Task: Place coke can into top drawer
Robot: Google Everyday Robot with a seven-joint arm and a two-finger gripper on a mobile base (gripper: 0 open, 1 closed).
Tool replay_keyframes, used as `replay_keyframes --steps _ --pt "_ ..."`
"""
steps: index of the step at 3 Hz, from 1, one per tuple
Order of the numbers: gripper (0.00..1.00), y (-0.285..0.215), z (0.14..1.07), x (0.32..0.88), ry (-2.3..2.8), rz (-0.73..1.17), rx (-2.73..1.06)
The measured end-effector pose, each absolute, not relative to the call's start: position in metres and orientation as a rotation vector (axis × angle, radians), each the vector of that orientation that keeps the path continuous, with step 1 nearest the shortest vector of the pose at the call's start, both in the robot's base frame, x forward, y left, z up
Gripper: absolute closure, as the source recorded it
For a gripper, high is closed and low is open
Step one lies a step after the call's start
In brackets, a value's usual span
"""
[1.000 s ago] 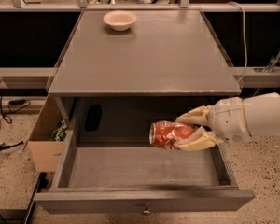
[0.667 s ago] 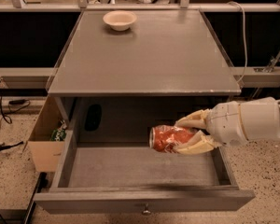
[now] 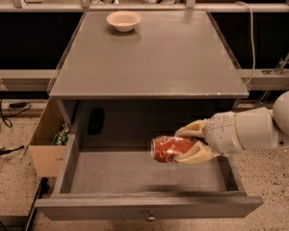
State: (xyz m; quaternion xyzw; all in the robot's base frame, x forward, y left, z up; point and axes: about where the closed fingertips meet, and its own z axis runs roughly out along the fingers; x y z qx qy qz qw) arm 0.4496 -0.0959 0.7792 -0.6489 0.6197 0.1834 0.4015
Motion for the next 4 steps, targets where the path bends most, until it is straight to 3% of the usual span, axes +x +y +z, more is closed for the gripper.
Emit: replay_keyframes --steps 4 --pt "1.00 -0.093 0.697 0.476 1.582 0.437 -1.699"
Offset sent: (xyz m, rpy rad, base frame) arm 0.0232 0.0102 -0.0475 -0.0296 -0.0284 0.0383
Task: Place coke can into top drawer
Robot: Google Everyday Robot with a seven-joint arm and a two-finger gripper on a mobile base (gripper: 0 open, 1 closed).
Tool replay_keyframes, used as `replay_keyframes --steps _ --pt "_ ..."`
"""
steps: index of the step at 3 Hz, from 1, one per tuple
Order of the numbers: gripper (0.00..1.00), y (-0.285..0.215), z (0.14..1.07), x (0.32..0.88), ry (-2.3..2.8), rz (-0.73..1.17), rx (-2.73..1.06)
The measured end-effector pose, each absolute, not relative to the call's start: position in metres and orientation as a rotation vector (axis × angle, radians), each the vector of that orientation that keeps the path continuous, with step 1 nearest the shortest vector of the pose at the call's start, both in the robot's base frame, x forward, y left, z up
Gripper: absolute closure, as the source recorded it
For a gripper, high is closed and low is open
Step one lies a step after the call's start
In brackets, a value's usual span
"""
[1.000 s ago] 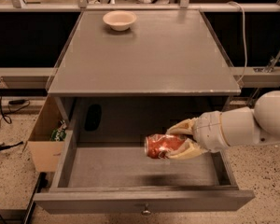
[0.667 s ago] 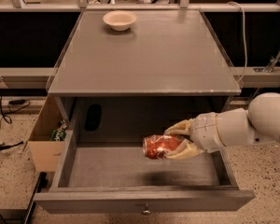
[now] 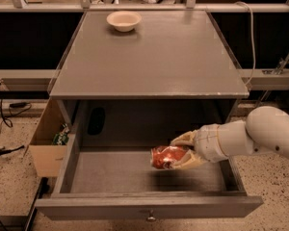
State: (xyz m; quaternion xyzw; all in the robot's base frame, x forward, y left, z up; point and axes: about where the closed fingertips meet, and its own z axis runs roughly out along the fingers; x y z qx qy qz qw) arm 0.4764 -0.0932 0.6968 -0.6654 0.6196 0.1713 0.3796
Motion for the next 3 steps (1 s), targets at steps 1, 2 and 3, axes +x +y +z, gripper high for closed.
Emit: replay_keyframes --steps 1,2,3 --pt "1.00 -0.096 0.679 0.477 1.602 0.424 -1.718" --pt "1.00 -0.100 0.660 0.476 1.611 0.406 -1.726" --pt "1.00 -0.100 0.650 0.477 1.611 0.398 -1.727"
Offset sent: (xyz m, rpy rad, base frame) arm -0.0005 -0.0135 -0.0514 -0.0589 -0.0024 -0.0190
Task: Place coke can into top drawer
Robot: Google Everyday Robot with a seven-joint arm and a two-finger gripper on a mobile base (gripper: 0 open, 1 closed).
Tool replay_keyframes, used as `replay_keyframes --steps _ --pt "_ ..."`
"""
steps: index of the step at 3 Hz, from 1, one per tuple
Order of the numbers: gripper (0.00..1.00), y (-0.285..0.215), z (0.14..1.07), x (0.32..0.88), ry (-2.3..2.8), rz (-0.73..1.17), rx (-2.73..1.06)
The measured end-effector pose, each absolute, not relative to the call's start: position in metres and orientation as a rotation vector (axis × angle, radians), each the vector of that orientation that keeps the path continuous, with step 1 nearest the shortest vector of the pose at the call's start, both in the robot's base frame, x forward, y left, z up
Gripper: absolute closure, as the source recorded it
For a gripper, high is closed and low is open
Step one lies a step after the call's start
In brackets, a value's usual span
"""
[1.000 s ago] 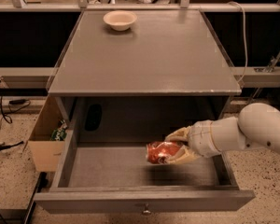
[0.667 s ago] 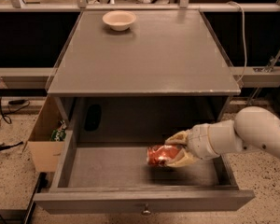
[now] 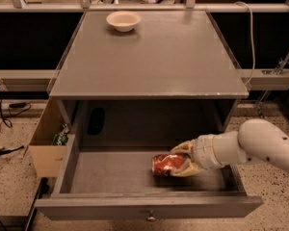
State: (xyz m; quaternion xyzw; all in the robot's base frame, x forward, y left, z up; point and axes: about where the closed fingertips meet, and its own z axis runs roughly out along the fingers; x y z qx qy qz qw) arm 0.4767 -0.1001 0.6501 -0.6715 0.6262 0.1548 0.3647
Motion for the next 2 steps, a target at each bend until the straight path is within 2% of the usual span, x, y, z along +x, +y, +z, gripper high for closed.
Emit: replay_keyframes --steps 2 --pt "1.00 -0.087 0.639 0.502 1.576 0.390 -1.731"
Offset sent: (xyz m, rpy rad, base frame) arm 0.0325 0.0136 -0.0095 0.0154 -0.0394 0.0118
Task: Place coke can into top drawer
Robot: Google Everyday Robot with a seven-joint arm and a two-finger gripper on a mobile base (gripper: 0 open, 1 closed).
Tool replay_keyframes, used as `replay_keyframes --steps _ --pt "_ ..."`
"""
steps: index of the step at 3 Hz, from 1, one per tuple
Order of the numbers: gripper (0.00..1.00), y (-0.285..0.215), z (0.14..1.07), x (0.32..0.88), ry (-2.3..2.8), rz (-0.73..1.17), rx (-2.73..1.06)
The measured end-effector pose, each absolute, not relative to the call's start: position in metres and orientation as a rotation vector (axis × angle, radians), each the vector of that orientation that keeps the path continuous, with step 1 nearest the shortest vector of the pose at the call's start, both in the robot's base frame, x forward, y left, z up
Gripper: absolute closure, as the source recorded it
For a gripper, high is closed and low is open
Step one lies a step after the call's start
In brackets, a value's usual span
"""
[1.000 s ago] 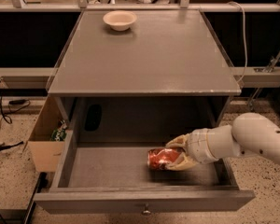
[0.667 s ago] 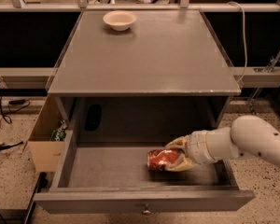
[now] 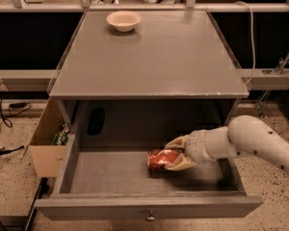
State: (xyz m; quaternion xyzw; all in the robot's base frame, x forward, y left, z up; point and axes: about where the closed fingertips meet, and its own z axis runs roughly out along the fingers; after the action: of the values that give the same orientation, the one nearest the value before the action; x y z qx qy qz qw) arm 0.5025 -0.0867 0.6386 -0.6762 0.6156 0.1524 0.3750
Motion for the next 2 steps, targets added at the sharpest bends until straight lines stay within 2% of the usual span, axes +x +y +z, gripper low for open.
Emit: replay_keyframes --steps 2 --pt "1.00 -0.091 0.620 0.505 1.616 0.400 -1.734"
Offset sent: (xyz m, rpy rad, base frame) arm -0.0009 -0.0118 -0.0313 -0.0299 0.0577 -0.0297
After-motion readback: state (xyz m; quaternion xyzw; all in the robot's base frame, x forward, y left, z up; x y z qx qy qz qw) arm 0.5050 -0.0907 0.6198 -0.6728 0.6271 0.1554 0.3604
